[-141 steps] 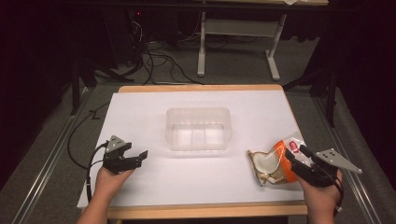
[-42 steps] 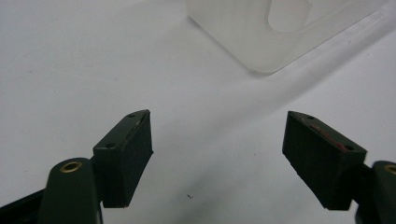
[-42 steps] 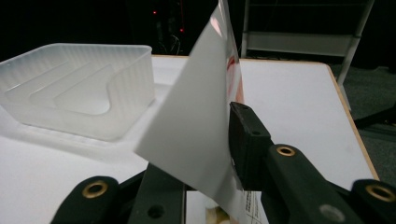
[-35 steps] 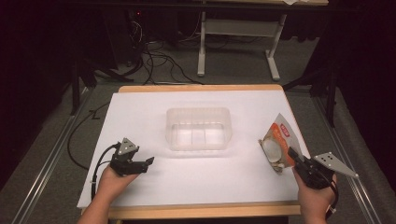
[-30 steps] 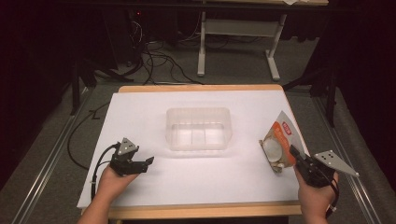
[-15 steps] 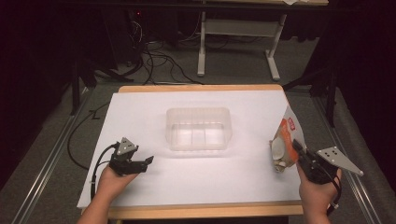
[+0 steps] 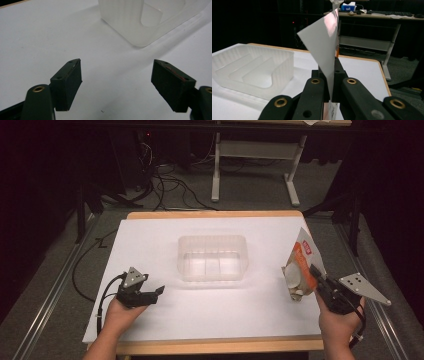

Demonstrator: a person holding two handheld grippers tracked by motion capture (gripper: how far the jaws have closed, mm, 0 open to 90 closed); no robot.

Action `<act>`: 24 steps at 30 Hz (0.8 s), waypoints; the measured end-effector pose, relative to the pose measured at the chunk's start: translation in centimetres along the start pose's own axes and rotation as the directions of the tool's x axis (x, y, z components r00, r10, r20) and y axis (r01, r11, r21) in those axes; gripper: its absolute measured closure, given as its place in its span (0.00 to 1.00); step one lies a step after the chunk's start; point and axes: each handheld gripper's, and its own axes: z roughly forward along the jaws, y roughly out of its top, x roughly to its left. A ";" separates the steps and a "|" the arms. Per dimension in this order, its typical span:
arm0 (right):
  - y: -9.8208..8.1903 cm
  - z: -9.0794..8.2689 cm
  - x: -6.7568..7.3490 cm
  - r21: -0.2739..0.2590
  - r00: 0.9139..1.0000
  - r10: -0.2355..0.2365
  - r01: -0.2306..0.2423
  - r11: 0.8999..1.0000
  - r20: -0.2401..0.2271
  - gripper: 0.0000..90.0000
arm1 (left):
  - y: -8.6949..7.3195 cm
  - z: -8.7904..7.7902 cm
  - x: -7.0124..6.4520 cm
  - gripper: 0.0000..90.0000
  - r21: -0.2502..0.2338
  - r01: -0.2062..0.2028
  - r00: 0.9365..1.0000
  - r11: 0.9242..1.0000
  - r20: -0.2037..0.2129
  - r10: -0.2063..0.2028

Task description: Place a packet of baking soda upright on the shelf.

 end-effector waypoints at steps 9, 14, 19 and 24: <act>2.5 1.7 1.6 -0.027 0.998 0.021 -0.023 0.999 -0.057 1.00 | 0.0 -0.3 0.1 0.28 -0.007 0.004 1.000 1.000 -0.001 -0.004; 3.9 2.9 2.8 -0.037 0.996 0.022 -0.025 0.999 -0.087 1.00 | 0.0 -0.3 0.1 0.28 -0.009 0.004 1.000 1.000 0.002 -0.004; 5.1 4.0 4.2 -0.041 0.994 0.005 -0.010 0.999 -0.113 1.00 | 0.0 -0.3 0.1 0.28 -0.011 0.005 1.000 1.000 0.004 -0.005; 6.4 5.0 5.7 -0.050 0.990 -0.014 0.007 0.999 -0.140 1.00 | 0.0 -0.4 0.2 0.28 -0.013 0.008 1.000 1.000 0.004 -0.008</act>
